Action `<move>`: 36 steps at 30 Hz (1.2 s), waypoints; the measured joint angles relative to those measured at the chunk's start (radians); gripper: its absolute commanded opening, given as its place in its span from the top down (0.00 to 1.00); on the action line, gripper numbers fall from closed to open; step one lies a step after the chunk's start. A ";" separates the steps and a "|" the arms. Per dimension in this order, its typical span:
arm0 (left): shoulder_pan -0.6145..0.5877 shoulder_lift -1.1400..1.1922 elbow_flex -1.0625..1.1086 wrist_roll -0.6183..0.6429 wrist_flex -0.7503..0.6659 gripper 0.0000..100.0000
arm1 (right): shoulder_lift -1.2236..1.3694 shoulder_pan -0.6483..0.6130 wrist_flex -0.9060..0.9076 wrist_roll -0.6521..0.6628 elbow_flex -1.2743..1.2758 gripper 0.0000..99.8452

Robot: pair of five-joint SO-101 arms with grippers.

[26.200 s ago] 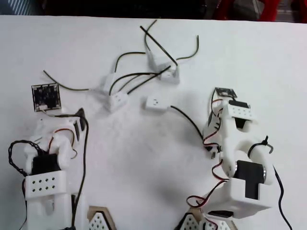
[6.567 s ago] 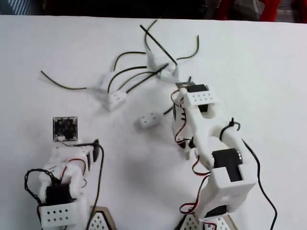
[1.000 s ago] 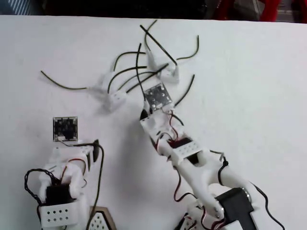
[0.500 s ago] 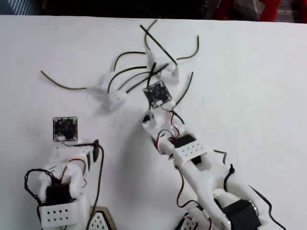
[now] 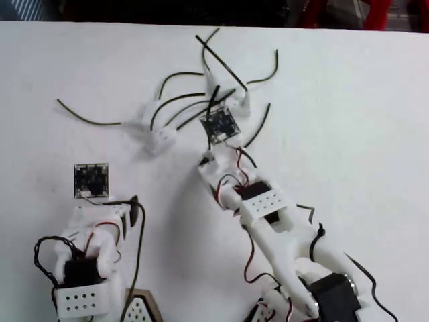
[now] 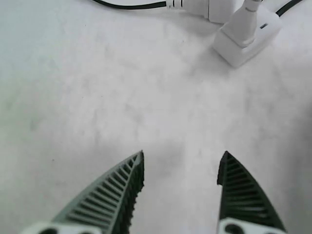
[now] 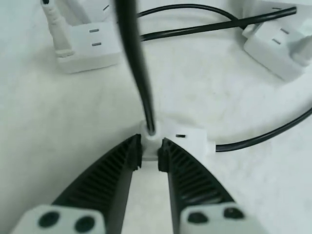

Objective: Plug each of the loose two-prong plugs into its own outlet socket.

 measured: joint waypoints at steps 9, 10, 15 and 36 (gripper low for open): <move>0.000 0.000 0.000 0.000 0.000 0.76 | -0.170 0.002 0.000 -0.026 0.071 0.98; 0.000 0.000 0.000 0.000 0.000 0.76 | -0.172 0.002 0.000 -0.026 0.074 0.98; 0.000 0.000 0.000 0.000 0.000 0.76 | -0.133 0.002 -0.061 -0.044 0.095 0.98; 0.000 0.000 0.000 0.000 0.000 0.76 | -0.017 -0.002 -0.123 -0.083 0.095 0.98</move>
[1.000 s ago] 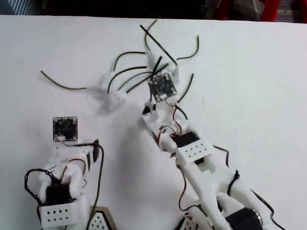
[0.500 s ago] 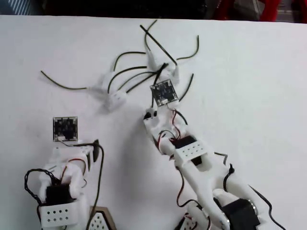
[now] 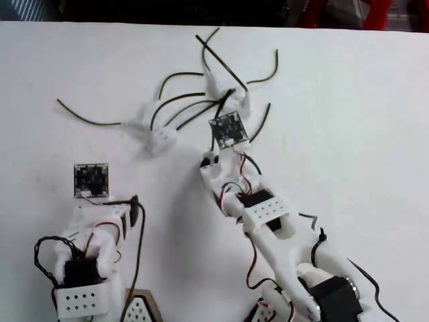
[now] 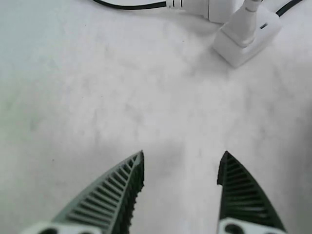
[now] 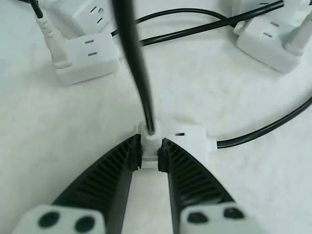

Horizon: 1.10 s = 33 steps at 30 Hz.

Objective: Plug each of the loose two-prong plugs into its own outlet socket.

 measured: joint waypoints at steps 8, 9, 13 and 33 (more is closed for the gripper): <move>0.000 0.000 0.000 0.000 0.000 0.76 | 0.000 -0.012 0.100 0.000 -0.034 0.98; 0.000 0.000 0.000 0.000 0.000 0.76 | 0.000 -0.012 0.112 0.000 -0.038 0.98; 0.000 0.000 0.000 0.000 0.000 0.76 | 0.000 -0.014 0.138 0.000 -0.051 0.98; 0.000 -0.002 0.000 0.000 0.000 0.76 | 0.249 -0.038 0.189 0.041 -0.218 0.98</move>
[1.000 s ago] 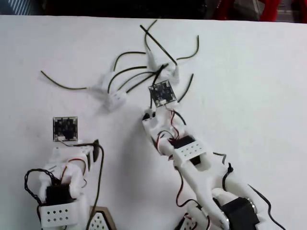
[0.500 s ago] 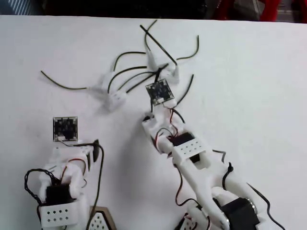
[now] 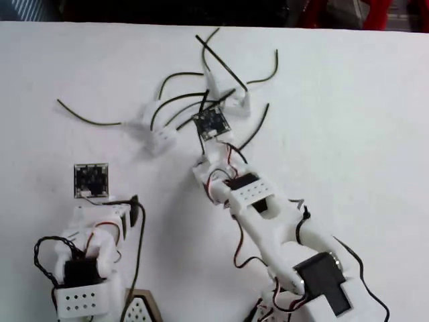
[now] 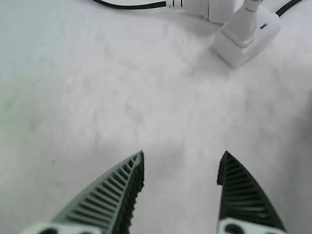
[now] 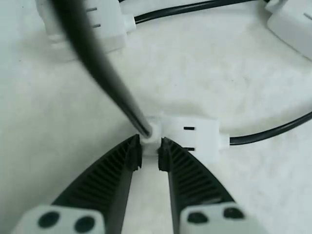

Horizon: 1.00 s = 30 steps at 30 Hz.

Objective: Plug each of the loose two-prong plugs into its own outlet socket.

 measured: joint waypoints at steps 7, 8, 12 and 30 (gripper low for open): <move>0.000 0.000 0.000 0.000 0.000 0.76 | 0.023 0.000 0.100 0.000 -0.075 0.98; 0.000 0.000 0.000 0.000 0.000 0.76 | 0.025 -0.002 0.104 0.000 -0.078 0.98; 0.000 0.000 0.000 0.000 0.000 0.76 | 0.029 -0.003 0.114 0.035 -0.110 0.97; 0.000 0.000 0.000 0.000 0.000 0.76 | -0.218 -0.003 0.262 0.086 -0.376 0.85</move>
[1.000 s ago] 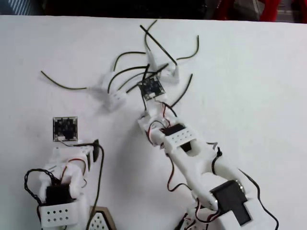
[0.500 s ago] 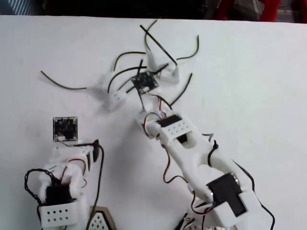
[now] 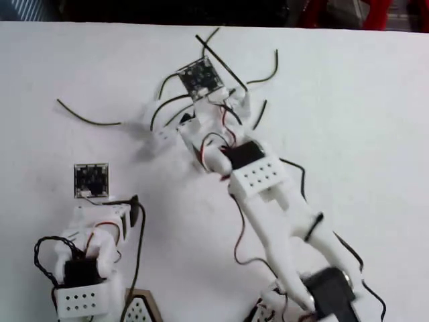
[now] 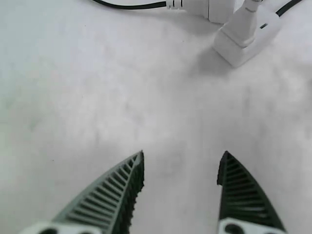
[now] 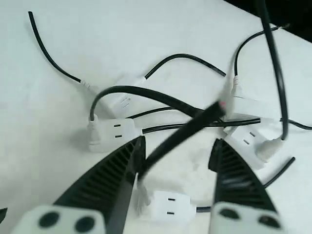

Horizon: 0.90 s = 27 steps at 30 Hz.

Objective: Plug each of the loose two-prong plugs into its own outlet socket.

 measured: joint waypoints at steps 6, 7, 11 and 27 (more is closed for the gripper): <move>0.000 0.000 0.000 0.000 0.000 0.76 | -0.302 0.000 0.302 0.000 0.000 0.92; 0.000 0.000 0.000 0.000 0.000 0.76 | -0.342 0.000 0.351 0.000 0.000 0.94; 0.000 0.000 0.000 0.000 0.000 0.76 | -0.454 0.000 0.460 0.000 0.078 0.99; 0.000 0.000 0.000 0.000 0.000 0.76 | -0.043 -0.005 -0.187 0.095 0.457 0.98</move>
